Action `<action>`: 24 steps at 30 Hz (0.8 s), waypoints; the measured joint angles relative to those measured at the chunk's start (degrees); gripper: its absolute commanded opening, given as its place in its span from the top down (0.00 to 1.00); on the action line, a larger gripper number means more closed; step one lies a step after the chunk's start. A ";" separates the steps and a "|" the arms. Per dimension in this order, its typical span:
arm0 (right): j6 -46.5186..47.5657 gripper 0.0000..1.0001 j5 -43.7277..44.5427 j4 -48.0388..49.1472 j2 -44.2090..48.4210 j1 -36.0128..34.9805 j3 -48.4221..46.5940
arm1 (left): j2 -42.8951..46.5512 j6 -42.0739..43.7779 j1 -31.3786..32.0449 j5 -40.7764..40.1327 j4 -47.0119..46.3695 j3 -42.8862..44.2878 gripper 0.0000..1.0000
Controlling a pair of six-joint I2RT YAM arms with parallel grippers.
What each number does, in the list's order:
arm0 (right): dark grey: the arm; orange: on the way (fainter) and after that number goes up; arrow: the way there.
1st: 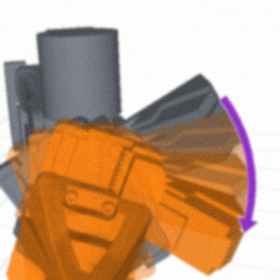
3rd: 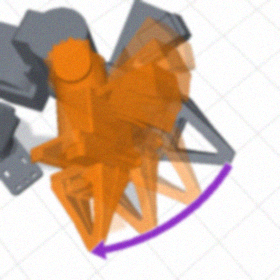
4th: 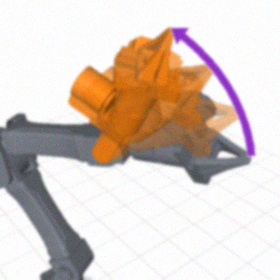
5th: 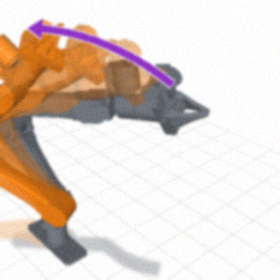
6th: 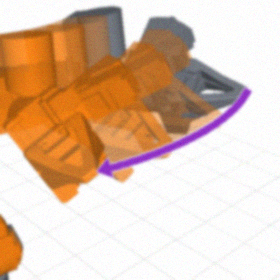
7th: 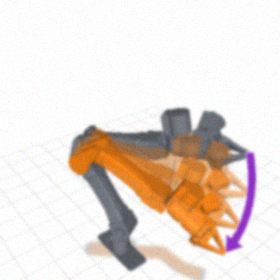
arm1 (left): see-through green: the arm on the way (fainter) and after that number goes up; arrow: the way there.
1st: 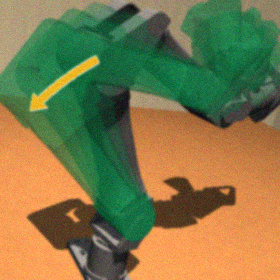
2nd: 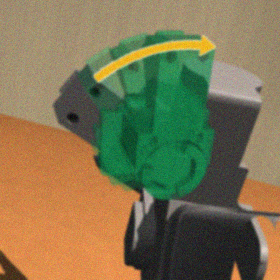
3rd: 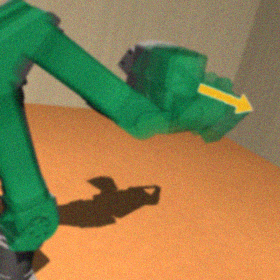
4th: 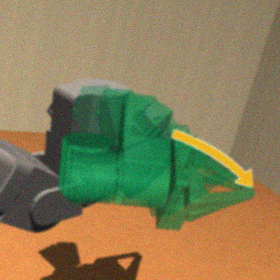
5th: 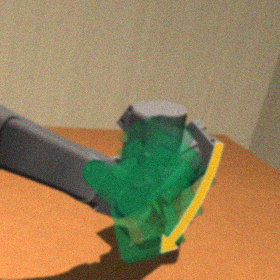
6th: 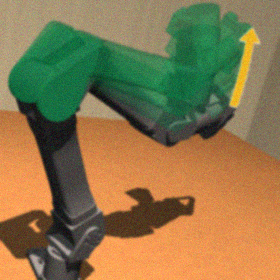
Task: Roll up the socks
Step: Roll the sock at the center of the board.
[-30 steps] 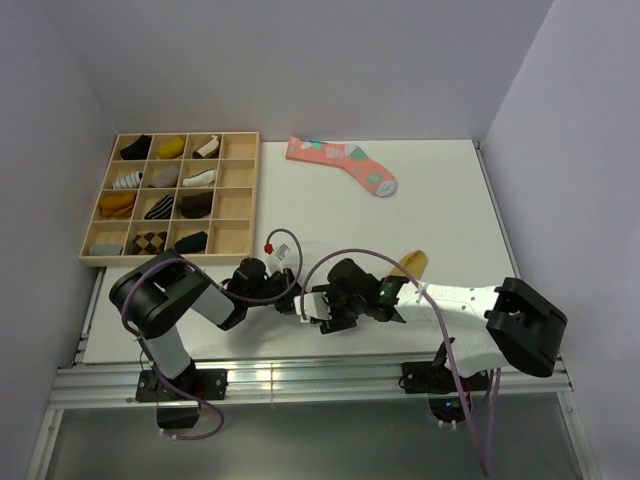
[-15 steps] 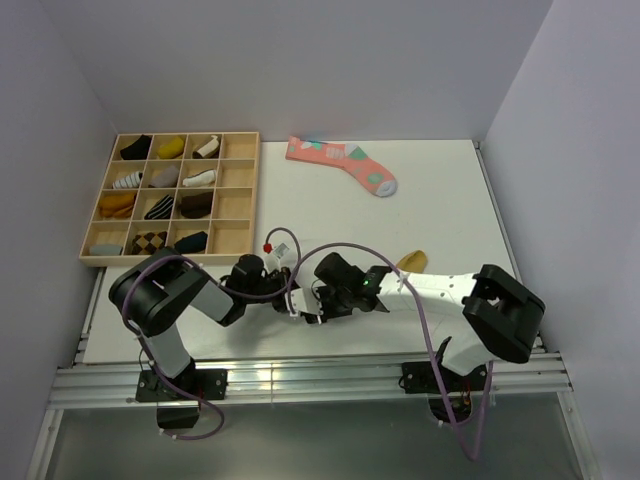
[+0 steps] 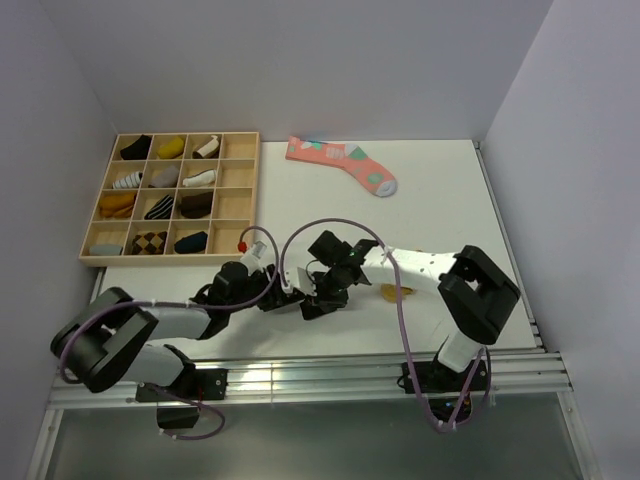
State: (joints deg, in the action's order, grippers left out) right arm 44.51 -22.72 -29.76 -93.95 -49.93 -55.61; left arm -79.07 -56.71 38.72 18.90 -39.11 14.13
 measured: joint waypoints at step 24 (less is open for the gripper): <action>-15.37 0.85 -16.09 -15.93 -16.48 12.63 -16.87 | 14.23 -20.87 19.71 -29.83 18.69 -3.67 0.38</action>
State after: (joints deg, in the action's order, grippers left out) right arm 29.15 -38.81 -45.69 -110.43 -37.30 -72.49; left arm -64.84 -77.58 58.43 -10.94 -20.43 10.46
